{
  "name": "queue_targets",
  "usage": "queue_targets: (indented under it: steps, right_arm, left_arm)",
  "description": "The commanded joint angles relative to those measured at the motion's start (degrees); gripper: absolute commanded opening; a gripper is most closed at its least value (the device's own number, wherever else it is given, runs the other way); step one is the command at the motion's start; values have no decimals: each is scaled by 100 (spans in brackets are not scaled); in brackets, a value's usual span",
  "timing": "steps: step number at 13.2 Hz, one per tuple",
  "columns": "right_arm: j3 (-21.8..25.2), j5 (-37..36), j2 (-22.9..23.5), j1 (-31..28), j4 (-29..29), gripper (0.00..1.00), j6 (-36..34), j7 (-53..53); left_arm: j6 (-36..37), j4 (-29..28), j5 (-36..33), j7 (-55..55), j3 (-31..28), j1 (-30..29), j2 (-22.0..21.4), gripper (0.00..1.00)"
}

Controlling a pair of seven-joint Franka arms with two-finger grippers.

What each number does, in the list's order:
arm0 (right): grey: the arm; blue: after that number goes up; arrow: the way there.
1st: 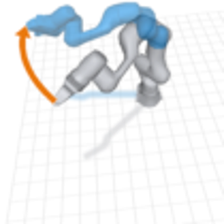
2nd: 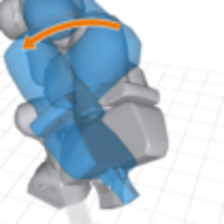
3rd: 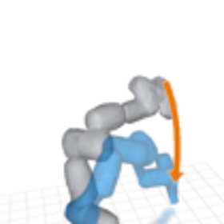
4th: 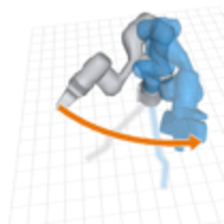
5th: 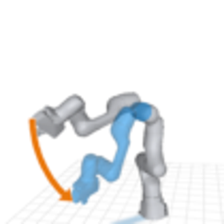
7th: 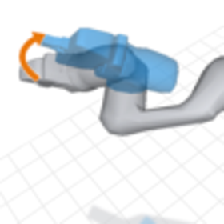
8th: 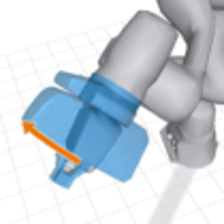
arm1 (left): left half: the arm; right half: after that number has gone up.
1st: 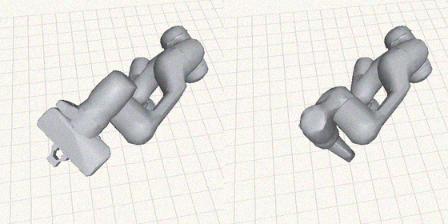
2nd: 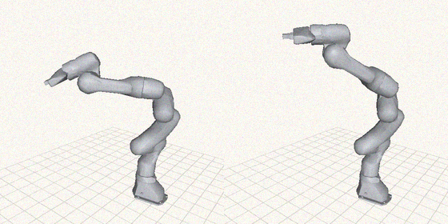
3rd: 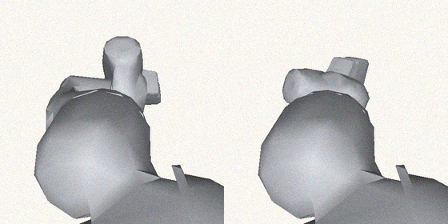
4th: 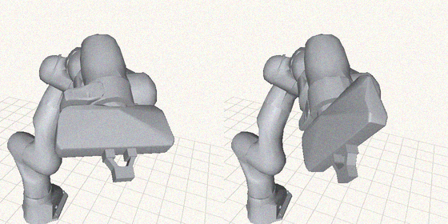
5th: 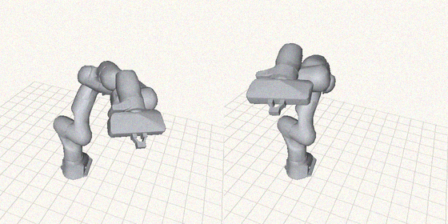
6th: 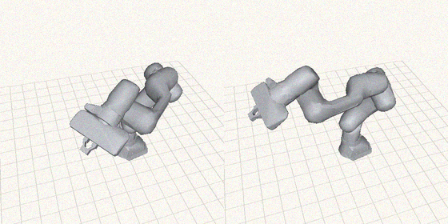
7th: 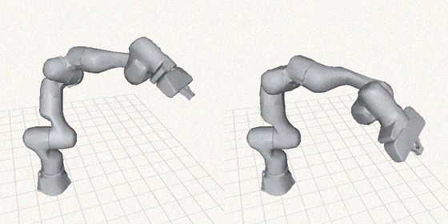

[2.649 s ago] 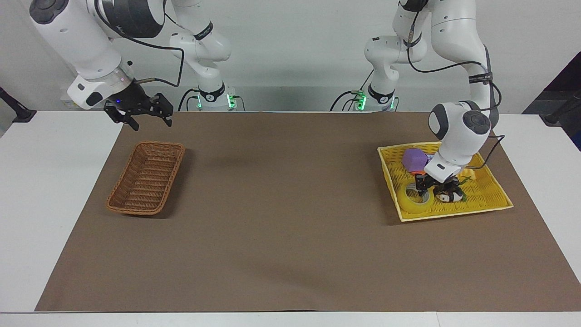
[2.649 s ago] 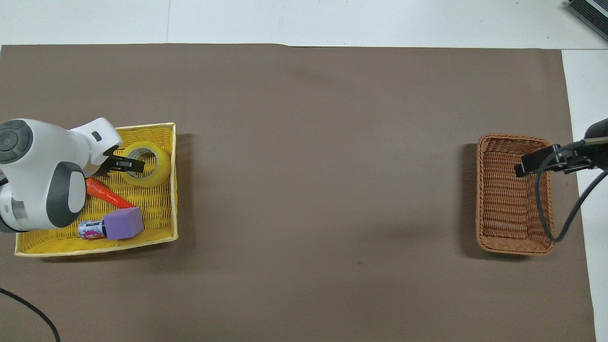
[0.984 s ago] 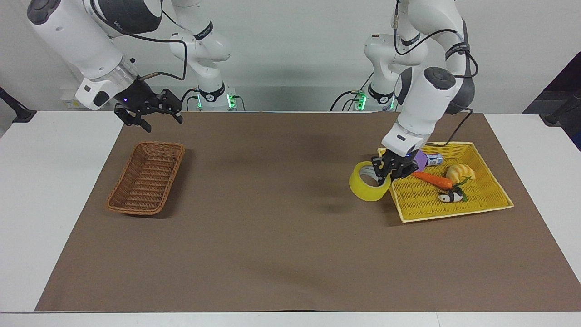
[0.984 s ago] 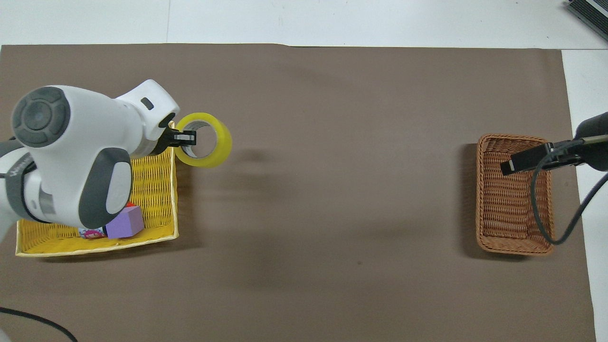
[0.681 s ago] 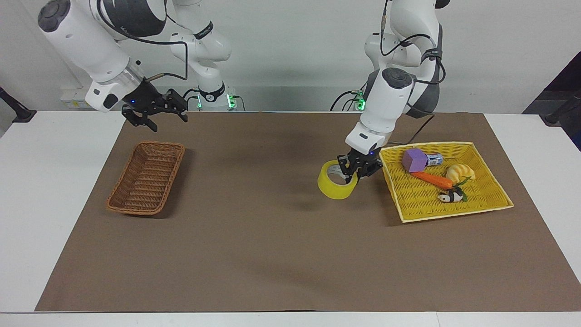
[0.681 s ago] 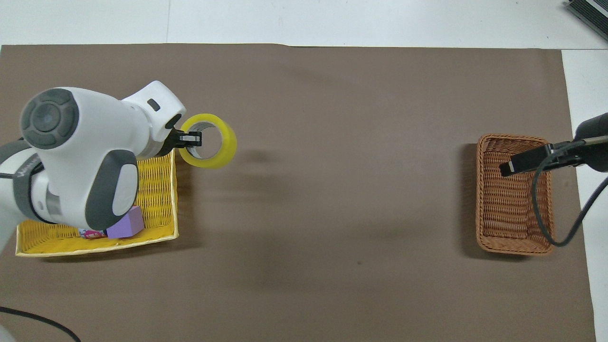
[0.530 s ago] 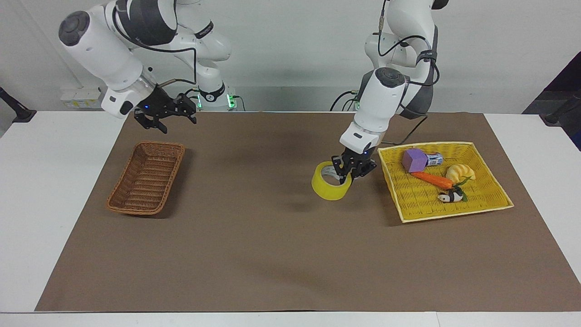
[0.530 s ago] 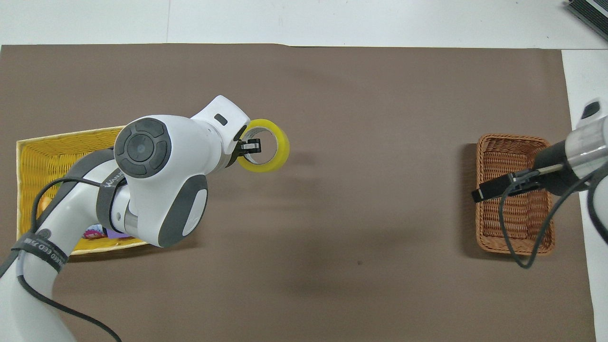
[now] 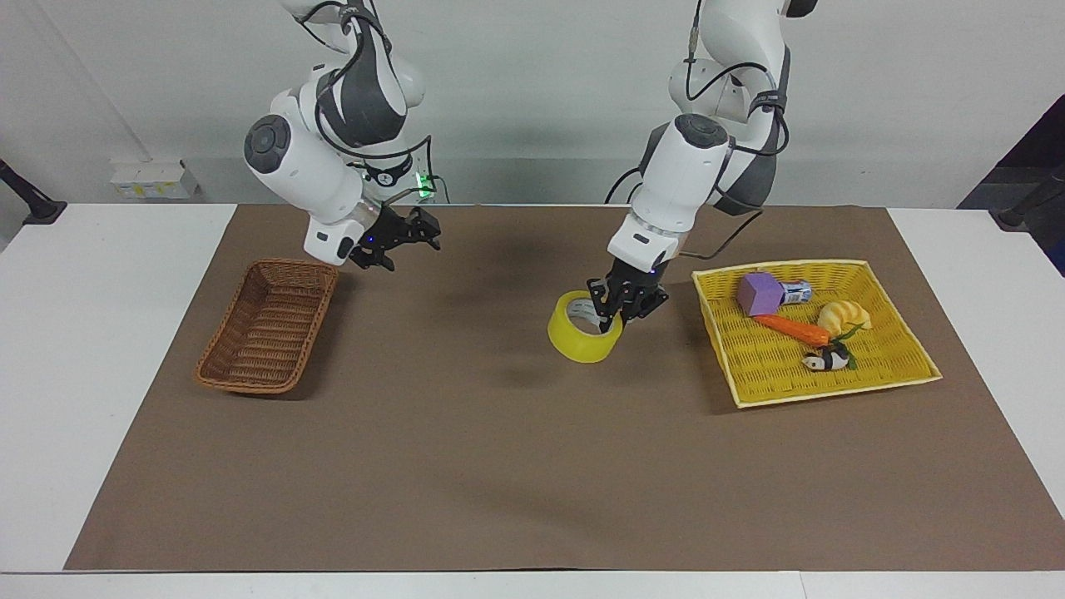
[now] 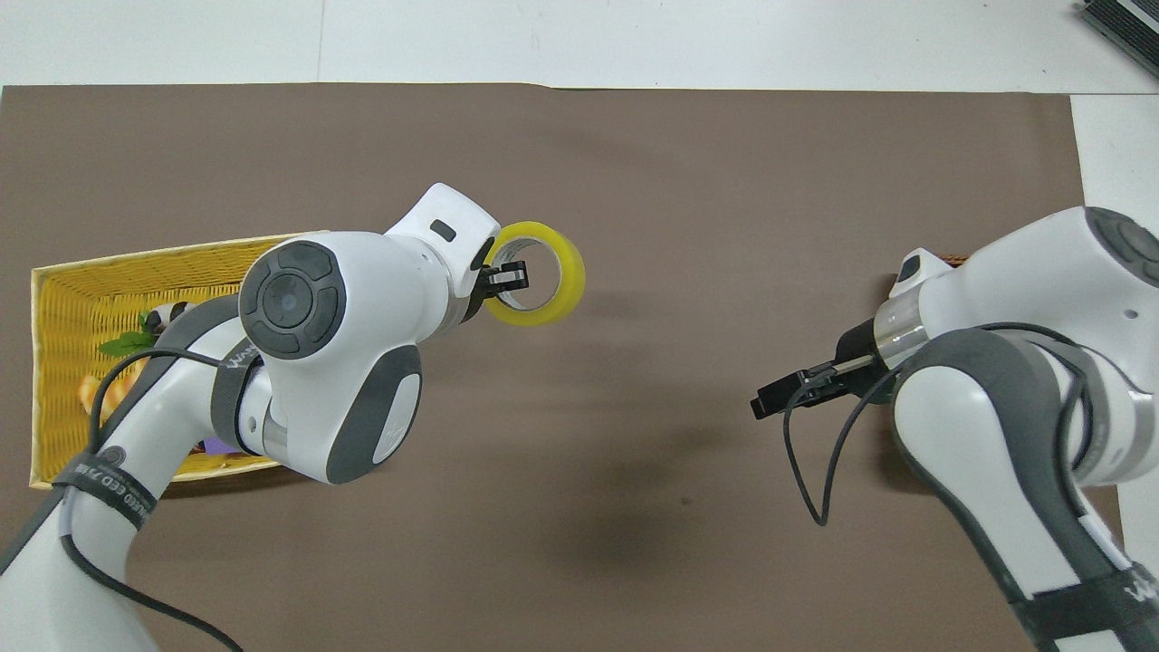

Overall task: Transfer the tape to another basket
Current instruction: 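Carry the tape with the left gripper while the right gripper approaches, then grasp the tape roll with the right gripper beside the left gripper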

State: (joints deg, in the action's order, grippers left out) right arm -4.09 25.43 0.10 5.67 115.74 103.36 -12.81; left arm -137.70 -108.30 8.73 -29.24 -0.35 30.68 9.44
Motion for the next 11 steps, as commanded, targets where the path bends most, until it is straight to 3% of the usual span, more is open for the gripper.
queue_targets:
  steps: [1,7,11]
  right_arm:
    - [5,933,261,197,46,100,263,-116]
    - [5,2667,727,1031,-121,100,1474,-204]
    - [5,3477,983,1068,-384,100,1758,-178]
  left_arm:
    - [-91,37,181,-64,-105,149,-56,0]
    - [-73,-7,190,-64,-105,246,-56,0]
    - [-12,-25,190,-64,-105,246,-65,0]
